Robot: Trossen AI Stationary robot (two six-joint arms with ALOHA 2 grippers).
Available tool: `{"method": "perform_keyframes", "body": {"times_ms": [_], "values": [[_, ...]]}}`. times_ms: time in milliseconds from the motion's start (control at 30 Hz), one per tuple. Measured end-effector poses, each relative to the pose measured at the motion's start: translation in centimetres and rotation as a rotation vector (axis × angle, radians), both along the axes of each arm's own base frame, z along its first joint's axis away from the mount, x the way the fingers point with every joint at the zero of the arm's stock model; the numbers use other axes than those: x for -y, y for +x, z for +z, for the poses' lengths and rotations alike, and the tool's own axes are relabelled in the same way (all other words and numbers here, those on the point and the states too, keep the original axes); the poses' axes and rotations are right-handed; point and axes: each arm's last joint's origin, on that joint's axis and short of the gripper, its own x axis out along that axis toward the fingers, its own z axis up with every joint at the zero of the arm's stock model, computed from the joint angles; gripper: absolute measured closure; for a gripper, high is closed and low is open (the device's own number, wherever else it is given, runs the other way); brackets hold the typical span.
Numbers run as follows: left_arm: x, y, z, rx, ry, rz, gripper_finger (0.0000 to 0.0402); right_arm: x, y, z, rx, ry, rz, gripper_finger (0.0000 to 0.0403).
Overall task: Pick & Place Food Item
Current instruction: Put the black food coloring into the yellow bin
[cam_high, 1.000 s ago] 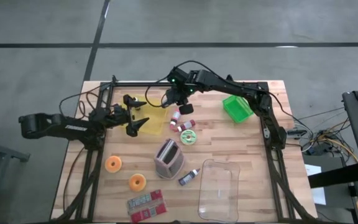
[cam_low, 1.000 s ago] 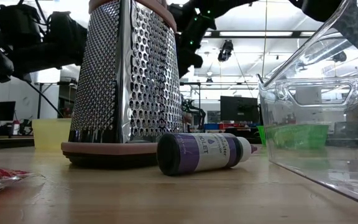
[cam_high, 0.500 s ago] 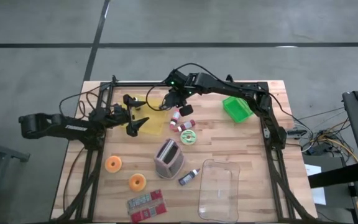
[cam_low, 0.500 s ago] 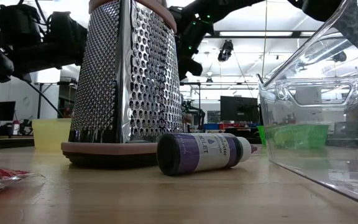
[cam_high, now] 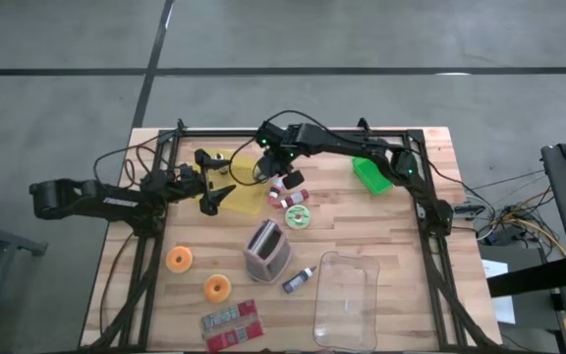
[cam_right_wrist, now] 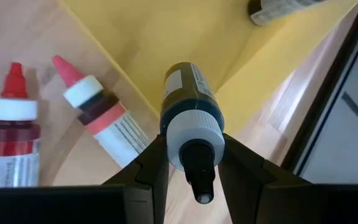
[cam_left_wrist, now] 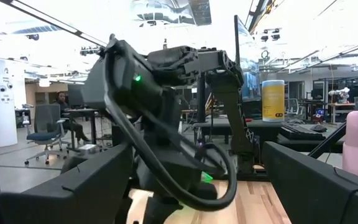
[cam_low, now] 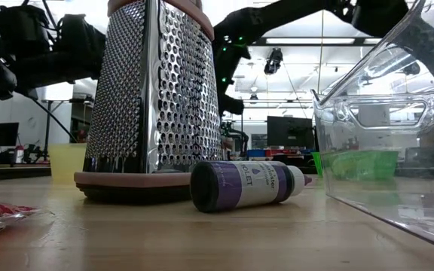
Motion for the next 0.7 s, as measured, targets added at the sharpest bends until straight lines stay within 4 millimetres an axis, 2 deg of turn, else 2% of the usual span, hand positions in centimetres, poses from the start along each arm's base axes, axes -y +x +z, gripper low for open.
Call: {"method": "perform_keyframes", "body": {"times_ms": [367,700], "values": [[-0.1,0.0,0.0,0.002,-0.003,0.024,0.0042,0.1,0.4,2.1,-0.003,-0.028,0.003,0.0299],[-0.1,0.0,0.0,0.003,-0.005,0.032,0.0042,-0.1,0.0,0.9,-0.069,-0.016,0.048,0.0299]]}}
